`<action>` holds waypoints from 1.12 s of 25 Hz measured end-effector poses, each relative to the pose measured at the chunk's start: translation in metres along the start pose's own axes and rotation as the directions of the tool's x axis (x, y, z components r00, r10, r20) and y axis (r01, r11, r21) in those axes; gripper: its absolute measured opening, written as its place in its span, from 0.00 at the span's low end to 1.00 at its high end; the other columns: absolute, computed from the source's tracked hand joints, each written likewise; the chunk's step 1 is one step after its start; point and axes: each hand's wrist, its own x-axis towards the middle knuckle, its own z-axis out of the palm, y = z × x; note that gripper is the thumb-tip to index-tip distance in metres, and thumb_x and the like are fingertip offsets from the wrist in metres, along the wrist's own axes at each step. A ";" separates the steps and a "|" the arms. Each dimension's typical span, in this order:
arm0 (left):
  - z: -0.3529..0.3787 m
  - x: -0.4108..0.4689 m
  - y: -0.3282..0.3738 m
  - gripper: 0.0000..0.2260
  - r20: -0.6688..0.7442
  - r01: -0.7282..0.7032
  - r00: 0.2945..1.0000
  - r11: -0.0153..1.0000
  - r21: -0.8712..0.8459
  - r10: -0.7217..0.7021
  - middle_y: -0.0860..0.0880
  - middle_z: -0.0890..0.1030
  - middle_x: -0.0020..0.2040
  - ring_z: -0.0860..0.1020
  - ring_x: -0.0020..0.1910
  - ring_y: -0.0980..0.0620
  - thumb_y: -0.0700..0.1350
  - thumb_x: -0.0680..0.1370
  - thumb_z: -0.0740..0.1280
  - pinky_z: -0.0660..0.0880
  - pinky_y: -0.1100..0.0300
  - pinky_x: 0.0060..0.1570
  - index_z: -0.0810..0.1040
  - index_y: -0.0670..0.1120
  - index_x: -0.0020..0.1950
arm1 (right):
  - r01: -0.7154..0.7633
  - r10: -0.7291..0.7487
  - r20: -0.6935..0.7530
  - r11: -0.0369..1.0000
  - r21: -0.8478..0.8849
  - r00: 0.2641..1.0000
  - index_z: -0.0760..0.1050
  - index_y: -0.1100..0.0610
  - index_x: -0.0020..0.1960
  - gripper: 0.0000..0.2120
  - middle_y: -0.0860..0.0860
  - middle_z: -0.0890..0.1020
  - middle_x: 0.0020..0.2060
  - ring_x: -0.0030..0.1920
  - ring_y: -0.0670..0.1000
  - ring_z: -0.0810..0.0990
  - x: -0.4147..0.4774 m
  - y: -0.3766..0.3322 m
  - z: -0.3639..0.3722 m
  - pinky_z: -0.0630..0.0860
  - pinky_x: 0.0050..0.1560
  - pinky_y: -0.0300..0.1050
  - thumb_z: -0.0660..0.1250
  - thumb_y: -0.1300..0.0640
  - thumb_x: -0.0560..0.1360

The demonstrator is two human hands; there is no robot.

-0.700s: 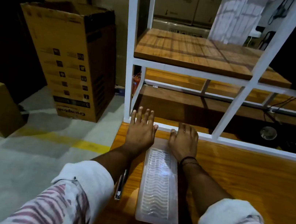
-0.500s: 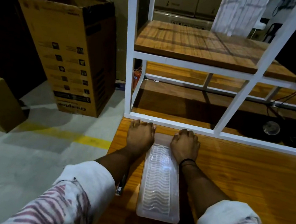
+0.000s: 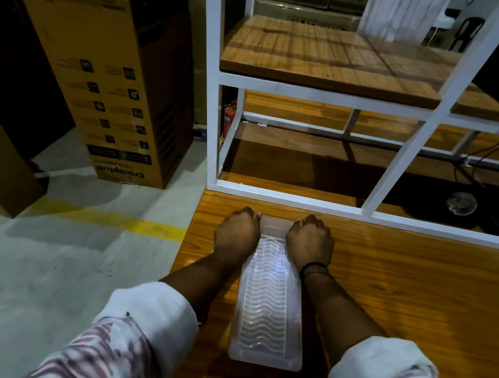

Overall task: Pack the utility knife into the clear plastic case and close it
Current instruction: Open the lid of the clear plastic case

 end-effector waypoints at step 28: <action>0.003 0.001 -0.002 0.19 -0.037 -0.005 0.999 1.000 0.004 0.005 0.45 0.85 0.48 0.84 0.45 0.45 0.55 0.86 0.55 0.72 0.57 0.39 0.81 0.46 0.55 | 0.065 -0.066 -0.028 0.997 -0.044 0.997 0.75 0.63 0.61 0.19 0.61 0.80 0.57 0.59 0.64 0.78 0.001 -0.001 -0.001 0.72 0.59 0.61 0.56 0.50 0.81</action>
